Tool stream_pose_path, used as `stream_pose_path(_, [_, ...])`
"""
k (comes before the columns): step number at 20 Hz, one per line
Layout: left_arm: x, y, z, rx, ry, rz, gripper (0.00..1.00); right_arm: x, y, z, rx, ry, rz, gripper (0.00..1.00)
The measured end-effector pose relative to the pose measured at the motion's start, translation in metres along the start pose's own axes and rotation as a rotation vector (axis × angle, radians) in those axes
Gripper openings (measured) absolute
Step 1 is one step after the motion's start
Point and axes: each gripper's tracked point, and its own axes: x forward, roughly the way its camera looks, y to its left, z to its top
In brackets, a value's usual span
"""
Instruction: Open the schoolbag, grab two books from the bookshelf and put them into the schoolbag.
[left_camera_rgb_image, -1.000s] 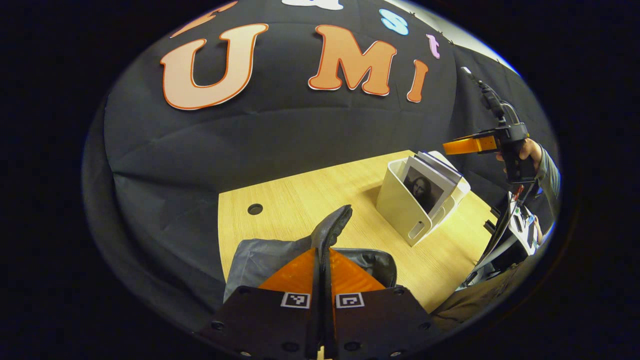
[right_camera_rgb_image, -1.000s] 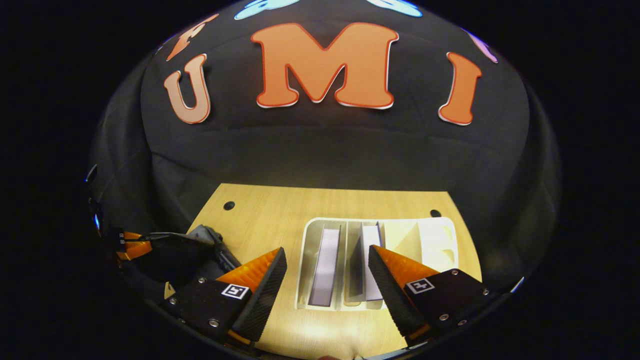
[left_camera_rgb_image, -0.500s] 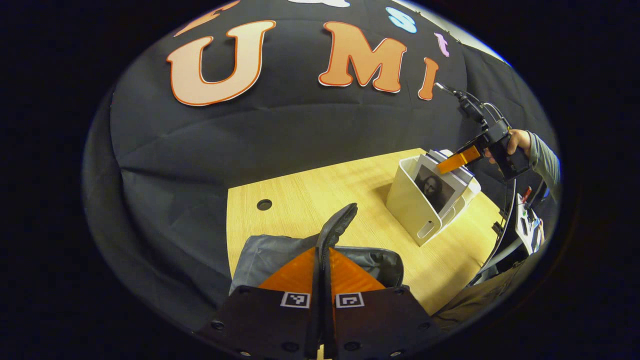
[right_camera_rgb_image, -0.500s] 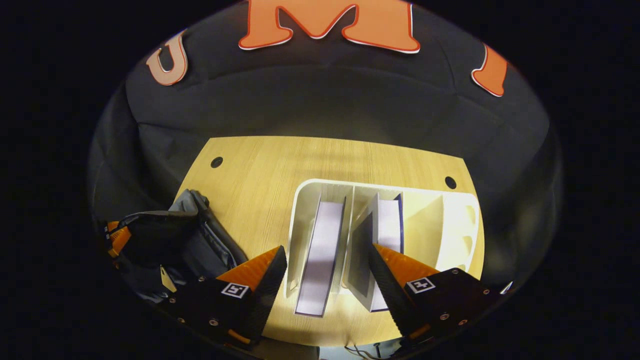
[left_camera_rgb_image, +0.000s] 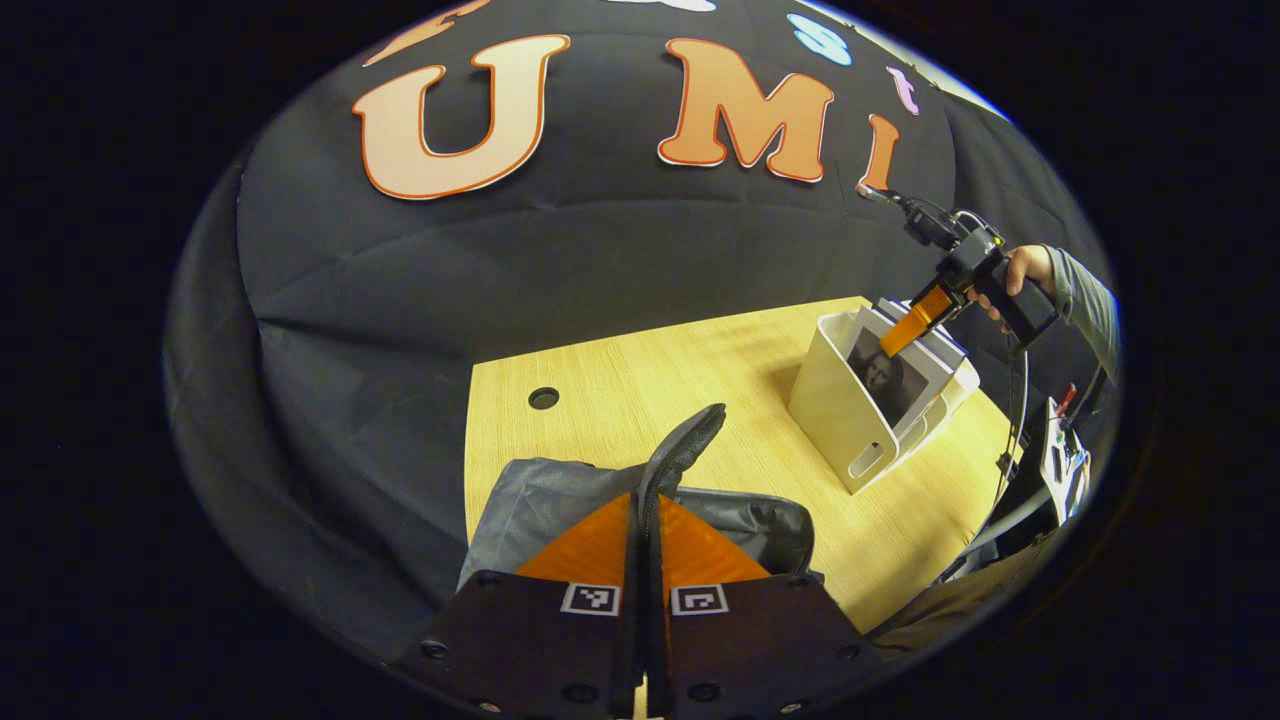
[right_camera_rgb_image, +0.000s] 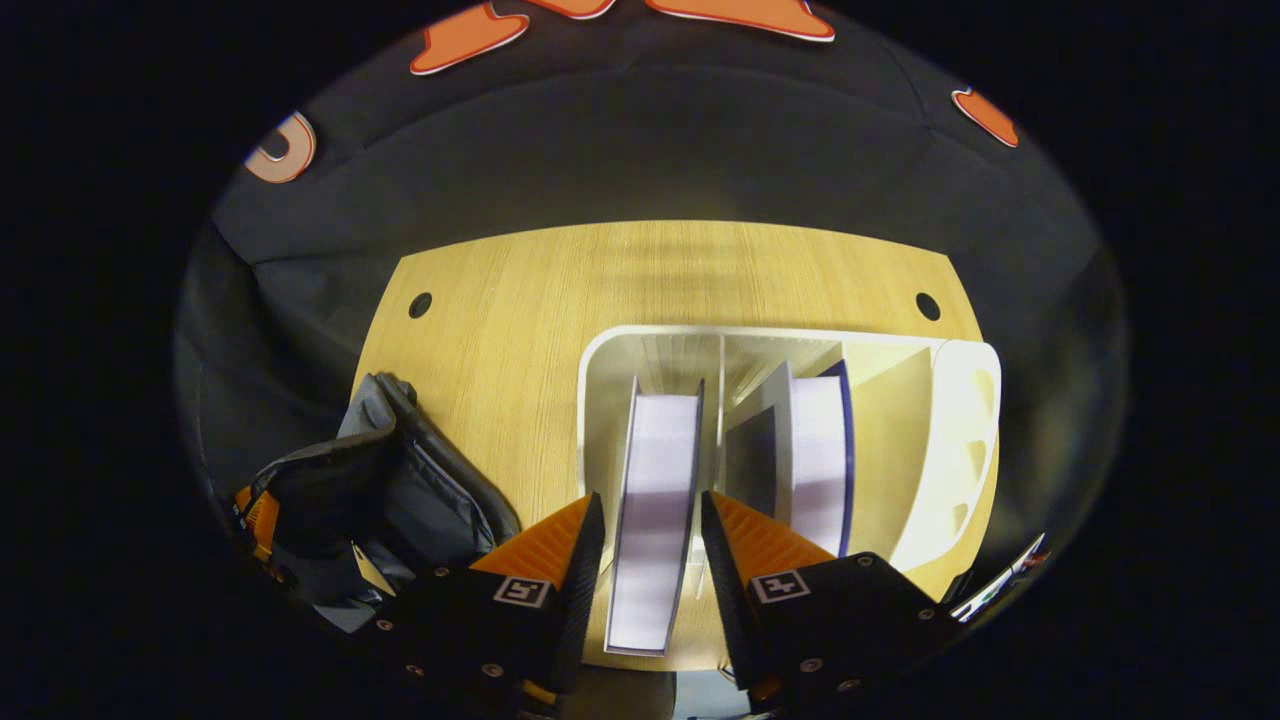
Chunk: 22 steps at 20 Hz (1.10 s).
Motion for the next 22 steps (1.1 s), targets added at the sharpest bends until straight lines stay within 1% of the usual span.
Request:
stream_pose_path(1, [0.000,0.000,0.000,0.003,0.001,0.004,0.05,0.002,0.003,-0.004,0.012,0.028,0.013,0.52])
stream_pose_path(2, [0.000,0.001,0.000,0.011,-0.002,0.016,0.05,0.003,0.003,-0.006,0.012,0.035,0.010,0.49])
stream_pose_path(3, [-0.001,0.001,-0.001,0.015,-0.001,0.023,0.05,0.003,0.000,-0.003,0.001,0.017,-0.012,0.45])
stream_pose_path(4, [-0.002,0.000,-0.002,0.013,-0.002,0.022,0.05,0.007,-0.002,-0.002,-0.006,0.010,-0.024,0.43])
stream_pose_path(5, [-0.002,0.000,-0.003,0.009,-0.002,0.023,0.04,0.006,-0.003,-0.004,0.001,0.017,-0.027,0.37])
stream_pose_path(6, [-0.003,-0.001,-0.005,0.005,0.000,0.025,0.04,0.002,-0.002,-0.004,0.014,0.017,-0.029,0.36])
stream_pose_path(7, [-0.004,0.000,-0.006,0.002,-0.002,0.028,0.05,-0.003,0.003,-0.004,0.017,0.016,-0.016,0.41])
stream_pose_path(8, [-0.005,0.000,-0.007,-0.001,-0.007,0.026,0.05,-0.008,0.005,-0.005,0.009,0.018,0.007,0.41])
stream_pose_path(9, [-0.008,0.001,-0.007,-0.004,-0.010,0.026,0.04,-0.015,0.008,-0.004,0.010,0.006,0.025,0.35])
stream_pose_path(12, [-0.007,0.001,-0.009,-0.011,-0.010,0.025,0.04,-0.037,0.005,-0.002,0.011,-0.040,0.031,0.35])
stream_pose_path(16, [-0.008,0.000,-0.011,-0.008,-0.012,0.025,0.04,-0.071,-0.002,0.001,0.032,-0.104,0.056,0.34])
stream_pose_path(22, [-0.006,-0.003,-0.012,-0.016,-0.007,0.013,0.04,-0.129,-0.015,-0.002,0.077,-0.211,0.117,0.33])
